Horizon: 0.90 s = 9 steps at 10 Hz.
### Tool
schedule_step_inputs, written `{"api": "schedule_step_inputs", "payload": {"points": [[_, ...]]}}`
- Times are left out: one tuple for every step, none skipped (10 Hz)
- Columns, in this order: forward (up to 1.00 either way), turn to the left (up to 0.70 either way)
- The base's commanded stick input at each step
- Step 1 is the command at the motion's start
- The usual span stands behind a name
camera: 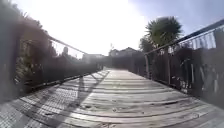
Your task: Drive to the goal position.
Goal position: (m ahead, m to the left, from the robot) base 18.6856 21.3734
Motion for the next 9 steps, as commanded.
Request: {"api": "schedule_step_inputs", "payload": {"points": [[1.00,0.00],[1.00,0.00],[1.00,0.00],[1.00,0.00],[1.00,0.00],[1.00,0.00],[1.00,0.00],[1.00,0.00],[1.00,0.00]]}}
